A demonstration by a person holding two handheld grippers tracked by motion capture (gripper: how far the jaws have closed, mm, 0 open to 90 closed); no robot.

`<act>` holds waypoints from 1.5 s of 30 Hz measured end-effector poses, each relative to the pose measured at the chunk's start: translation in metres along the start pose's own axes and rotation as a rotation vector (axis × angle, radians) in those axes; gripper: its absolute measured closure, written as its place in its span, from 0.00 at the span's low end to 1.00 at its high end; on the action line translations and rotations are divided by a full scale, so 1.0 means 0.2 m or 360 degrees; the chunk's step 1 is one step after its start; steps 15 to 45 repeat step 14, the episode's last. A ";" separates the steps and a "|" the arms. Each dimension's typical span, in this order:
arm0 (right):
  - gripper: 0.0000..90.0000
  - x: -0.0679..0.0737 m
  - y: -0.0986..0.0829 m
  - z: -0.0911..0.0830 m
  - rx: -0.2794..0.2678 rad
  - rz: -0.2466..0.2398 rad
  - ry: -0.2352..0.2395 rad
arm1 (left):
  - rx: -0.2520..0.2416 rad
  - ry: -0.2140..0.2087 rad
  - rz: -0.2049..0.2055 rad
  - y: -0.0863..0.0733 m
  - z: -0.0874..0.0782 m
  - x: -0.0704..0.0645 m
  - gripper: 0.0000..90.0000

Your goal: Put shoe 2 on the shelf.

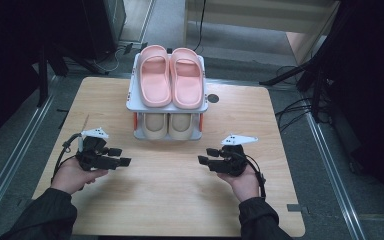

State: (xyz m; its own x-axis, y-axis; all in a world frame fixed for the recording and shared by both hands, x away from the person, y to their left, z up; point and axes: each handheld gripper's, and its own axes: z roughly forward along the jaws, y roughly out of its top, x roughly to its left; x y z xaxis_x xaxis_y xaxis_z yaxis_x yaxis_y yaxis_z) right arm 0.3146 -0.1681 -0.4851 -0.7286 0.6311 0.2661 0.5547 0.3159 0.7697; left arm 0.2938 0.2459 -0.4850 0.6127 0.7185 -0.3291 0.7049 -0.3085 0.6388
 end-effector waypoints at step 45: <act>0.51 0.00 0.00 0.01 -0.0003 0.0004 0.0012 | 0.0002 0.0005 -0.0001 0.00 0.00 0.00 0.41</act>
